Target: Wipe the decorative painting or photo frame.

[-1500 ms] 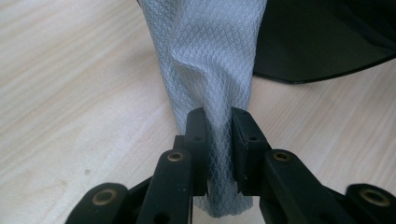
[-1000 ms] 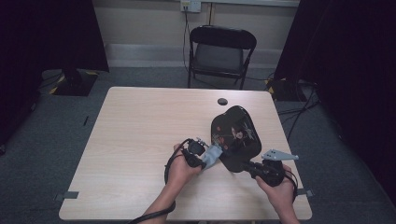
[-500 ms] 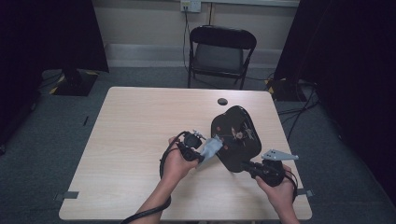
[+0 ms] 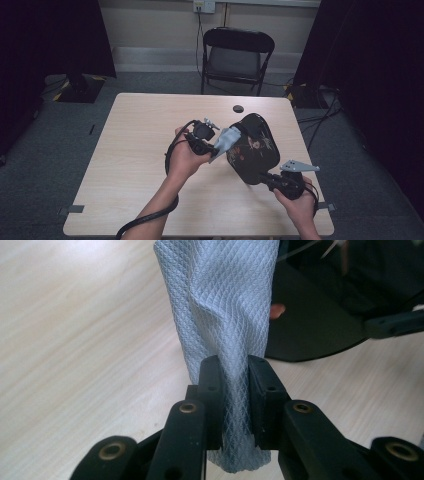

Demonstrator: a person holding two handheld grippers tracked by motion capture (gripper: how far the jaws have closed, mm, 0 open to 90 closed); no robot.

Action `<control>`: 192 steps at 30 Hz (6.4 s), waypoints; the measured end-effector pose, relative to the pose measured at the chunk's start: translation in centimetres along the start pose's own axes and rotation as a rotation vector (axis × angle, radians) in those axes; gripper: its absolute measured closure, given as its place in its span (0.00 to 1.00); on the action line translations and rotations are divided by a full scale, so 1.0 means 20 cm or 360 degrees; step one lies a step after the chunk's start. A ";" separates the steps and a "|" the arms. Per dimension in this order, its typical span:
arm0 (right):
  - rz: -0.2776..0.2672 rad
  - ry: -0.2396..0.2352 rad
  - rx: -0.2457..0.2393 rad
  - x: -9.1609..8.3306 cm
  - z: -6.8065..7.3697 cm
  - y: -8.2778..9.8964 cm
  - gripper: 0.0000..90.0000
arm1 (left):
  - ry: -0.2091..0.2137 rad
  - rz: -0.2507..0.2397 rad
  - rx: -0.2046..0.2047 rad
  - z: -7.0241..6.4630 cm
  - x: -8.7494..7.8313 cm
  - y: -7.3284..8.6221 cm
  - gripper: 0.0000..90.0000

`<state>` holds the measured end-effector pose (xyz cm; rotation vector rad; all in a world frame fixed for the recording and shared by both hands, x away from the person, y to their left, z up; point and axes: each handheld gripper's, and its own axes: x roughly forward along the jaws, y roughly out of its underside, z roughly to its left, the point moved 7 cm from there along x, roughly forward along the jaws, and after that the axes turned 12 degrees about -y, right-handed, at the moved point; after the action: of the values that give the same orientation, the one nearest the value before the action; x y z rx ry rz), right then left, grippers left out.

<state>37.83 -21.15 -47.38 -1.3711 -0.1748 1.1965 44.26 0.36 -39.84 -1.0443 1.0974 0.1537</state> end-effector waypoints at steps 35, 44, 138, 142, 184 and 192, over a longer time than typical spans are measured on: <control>-0.0006 0.0006 0.0013 0.02 0.00 -0.01 0.88 | 0.0079 -0.0002 0.0095 -0.17 0.12 0.00 0.87; -0.0005 0.0005 0.0013 0.02 0.00 -0.01 0.88 | 0.0069 0.0104 0.0088 -0.17 0.26 0.13 0.87; -0.0012 0.0022 0.0018 0.04 0.01 -0.02 0.88 | 0.0051 0.0035 0.0049 -0.14 0.19 0.08 0.87; -0.0011 0.0022 0.0015 0.04 0.01 -0.02 0.88 | 0.0060 0.0063 0.0050 -0.15 0.23 0.12 0.87; -0.0014 0.0015 0.0018 0.04 0.00 -0.02 0.88 | 0.0054 0.0206 0.0007 -0.15 0.36 0.35 0.87; -0.0009 0.0016 0.0026 0.05 0.01 -0.03 0.88 | 0.0036 0.0056 0.0022 -0.09 0.14 0.17 0.87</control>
<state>38.47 -20.27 -47.41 -1.3613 -0.1609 1.1839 42.45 -0.09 -44.21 -1.0171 1.1362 0.1627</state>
